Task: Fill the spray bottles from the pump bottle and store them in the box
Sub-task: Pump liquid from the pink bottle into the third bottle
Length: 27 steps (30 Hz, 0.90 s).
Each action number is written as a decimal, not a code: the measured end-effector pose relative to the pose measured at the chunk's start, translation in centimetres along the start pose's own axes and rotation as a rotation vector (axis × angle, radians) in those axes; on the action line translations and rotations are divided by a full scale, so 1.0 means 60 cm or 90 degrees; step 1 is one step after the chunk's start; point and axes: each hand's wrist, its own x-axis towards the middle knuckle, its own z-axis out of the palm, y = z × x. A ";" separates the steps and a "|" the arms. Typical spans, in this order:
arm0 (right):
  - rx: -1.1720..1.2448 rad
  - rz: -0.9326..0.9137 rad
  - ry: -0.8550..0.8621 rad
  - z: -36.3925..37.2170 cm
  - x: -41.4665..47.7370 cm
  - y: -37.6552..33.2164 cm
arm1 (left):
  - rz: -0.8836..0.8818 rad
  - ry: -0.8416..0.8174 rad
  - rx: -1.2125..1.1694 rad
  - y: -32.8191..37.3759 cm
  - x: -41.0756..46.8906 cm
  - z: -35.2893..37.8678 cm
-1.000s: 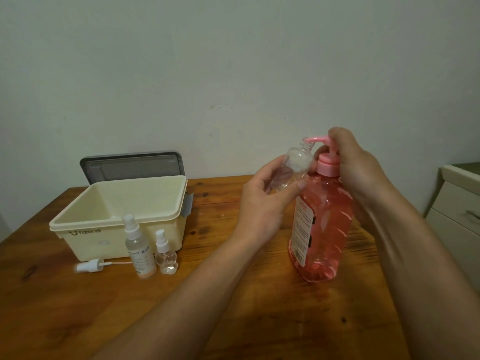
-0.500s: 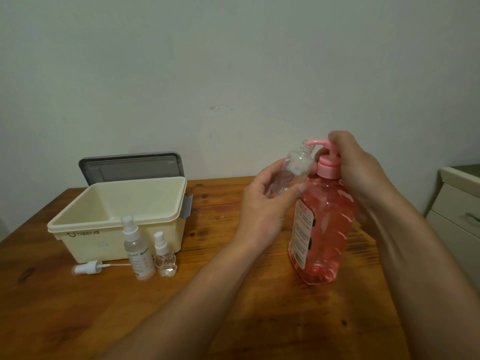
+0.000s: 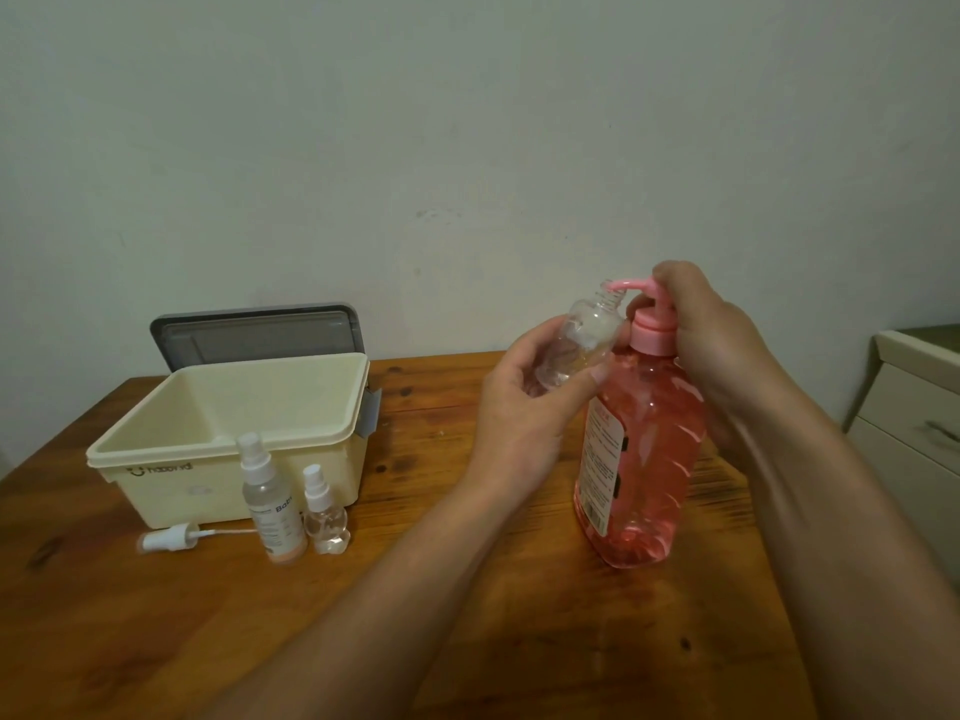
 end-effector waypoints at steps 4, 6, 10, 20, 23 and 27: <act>-0.001 -0.004 -0.005 0.000 0.000 0.001 | -0.002 0.006 0.007 -0.002 -0.001 -0.002; -0.013 -0.005 -0.007 -0.001 0.002 0.003 | -0.002 0.000 0.012 0.001 -0.001 -0.002; -0.014 -0.005 -0.001 -0.002 0.002 0.001 | -0.001 -0.005 0.013 0.007 0.000 0.000; -0.030 -0.015 -0.010 0.000 0.000 0.001 | -0.011 -0.007 0.013 0.005 -0.002 -0.001; -0.020 -0.012 -0.004 -0.001 0.002 0.002 | -0.009 -0.009 0.011 0.007 -0.002 0.001; -0.008 -0.004 -0.008 -0.002 0.002 -0.001 | -0.009 -0.006 0.003 0.006 -0.003 0.001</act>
